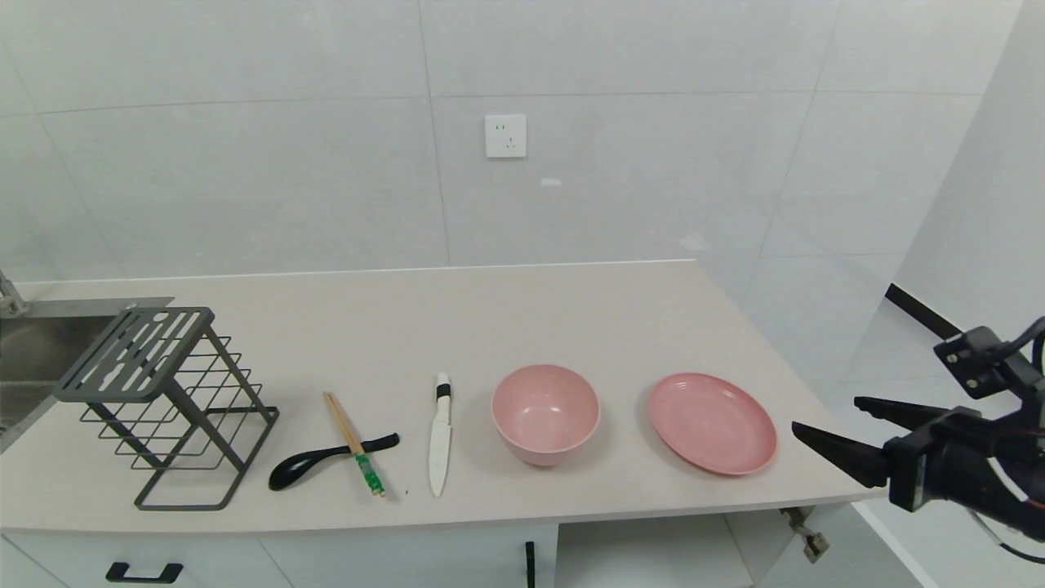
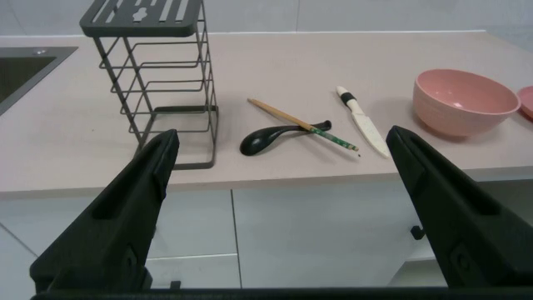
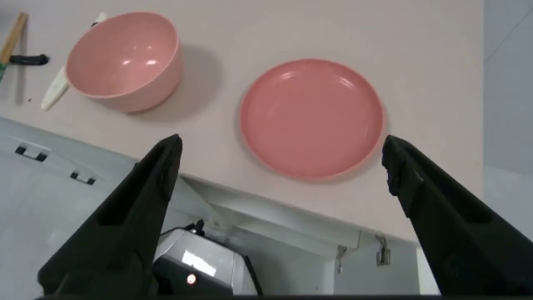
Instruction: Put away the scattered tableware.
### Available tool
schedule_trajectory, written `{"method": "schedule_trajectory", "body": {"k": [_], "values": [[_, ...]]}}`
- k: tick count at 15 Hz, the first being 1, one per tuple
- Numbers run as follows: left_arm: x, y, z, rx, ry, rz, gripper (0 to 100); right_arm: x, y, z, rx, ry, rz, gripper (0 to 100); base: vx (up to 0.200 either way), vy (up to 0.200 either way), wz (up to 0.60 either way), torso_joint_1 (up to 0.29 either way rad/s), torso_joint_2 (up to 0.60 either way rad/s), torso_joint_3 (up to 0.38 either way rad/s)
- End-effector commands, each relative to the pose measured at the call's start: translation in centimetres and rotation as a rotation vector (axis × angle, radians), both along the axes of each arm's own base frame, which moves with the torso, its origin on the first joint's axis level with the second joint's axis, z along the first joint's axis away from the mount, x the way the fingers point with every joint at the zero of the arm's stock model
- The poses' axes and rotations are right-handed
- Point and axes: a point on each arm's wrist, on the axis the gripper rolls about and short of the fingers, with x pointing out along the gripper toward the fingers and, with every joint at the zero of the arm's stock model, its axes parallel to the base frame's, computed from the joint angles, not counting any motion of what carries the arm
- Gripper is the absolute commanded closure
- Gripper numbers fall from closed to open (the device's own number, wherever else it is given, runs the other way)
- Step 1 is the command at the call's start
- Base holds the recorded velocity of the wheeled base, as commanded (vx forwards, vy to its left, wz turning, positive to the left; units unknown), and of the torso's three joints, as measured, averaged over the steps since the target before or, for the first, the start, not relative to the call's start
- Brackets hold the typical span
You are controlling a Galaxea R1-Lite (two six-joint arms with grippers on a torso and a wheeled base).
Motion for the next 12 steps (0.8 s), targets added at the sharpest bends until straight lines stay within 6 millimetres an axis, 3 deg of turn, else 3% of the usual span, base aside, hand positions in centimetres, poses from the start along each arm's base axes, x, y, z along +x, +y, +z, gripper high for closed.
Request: {"method": "schedule_trajectory", "body": {"k": [1, 7, 12], "values": [[0.0, 0.0, 0.0, 0.0, 0.001, -0.001, 0, 2.1, 0.0, -2.5, -0.008, 0.061, -0.01, 0, 0.0, 0.0, 0.0, 0.0, 0.0, 0.0], [0.0, 0.0, 0.0, -0.003, 0.001, 0.001, 0, 5.7, 0.0, -4.4, -0.006, 0.043, -0.027, 0, 0.0, 0.0, 0.0, 0.0, 0.0, 0.0], [0.0, 0.0, 0.0, -0.006, 0.002, 0.001, 0, 6.2, 0.1, -5.1, 0.005, 0.067, -0.027, 0, 0.0, 0.0, 0.0, 0.0, 0.0, 0.0]]}}
